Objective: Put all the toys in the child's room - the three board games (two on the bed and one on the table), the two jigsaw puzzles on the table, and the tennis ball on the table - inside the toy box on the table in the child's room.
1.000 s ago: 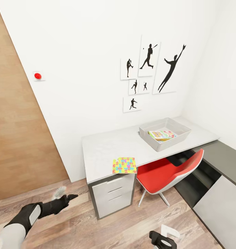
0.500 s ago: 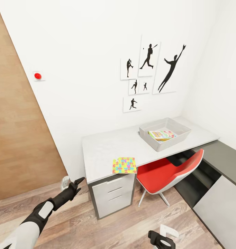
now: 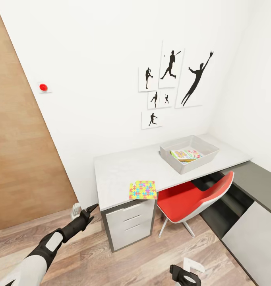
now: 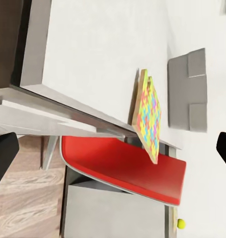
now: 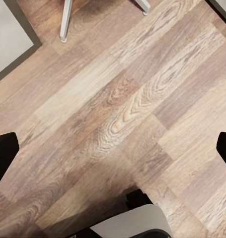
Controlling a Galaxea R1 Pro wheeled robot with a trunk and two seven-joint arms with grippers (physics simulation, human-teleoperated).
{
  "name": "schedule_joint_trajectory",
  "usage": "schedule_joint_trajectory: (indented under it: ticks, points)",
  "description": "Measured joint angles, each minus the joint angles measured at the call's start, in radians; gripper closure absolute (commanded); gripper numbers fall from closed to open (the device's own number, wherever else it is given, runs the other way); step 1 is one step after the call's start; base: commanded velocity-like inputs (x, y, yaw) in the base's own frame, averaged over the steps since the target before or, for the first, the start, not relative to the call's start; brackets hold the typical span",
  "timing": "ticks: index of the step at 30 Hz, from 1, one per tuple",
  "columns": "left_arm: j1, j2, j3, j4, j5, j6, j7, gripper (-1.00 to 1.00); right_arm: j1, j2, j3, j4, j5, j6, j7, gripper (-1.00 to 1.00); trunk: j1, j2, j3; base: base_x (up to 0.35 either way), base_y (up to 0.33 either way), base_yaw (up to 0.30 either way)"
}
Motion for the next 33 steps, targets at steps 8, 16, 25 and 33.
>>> schedule_joint_trajectory:
  ticks: [8, 16, 25, 33]
  points:
    - [0.0, -0.011, 0.0, 0.028, 0.0, -0.003, 0.0, -1.0, 0.0, 0.001, 0.0, 0.0, 0.0, 0.0, 0.0, -1.0, 0.0, 0.0, 0.0, -0.062, -0.044, 0.173]
    - [0.0, -0.024, 0.001, 0.033, -0.001, -0.006, 0.0, -1.0, 0.0, 0.0, 0.0, 0.0, -0.001, 0.001, 0.0, -1.0, 0.0, 0.0, 0.0, -0.123, -0.11, 0.036]
    - [0.0, -0.026, 0.001, 0.034, -0.001, -0.007, 0.0, -1.0, 0.0, 0.0, 0.0, 0.0, -0.001, 0.001, 0.0, -1.0, 0.0, 0.0, 0.0, -0.012, -0.012, 0.003]
    - [0.0, -0.028, 0.001, 0.034, -0.002, -0.008, 0.001, -1.0, 0.0, 0.002, 0.001, 0.0, -0.001, 0.0, 0.0, -1.0, 0.0, 0.0, 0.0, -0.064, -0.073, 0.093]
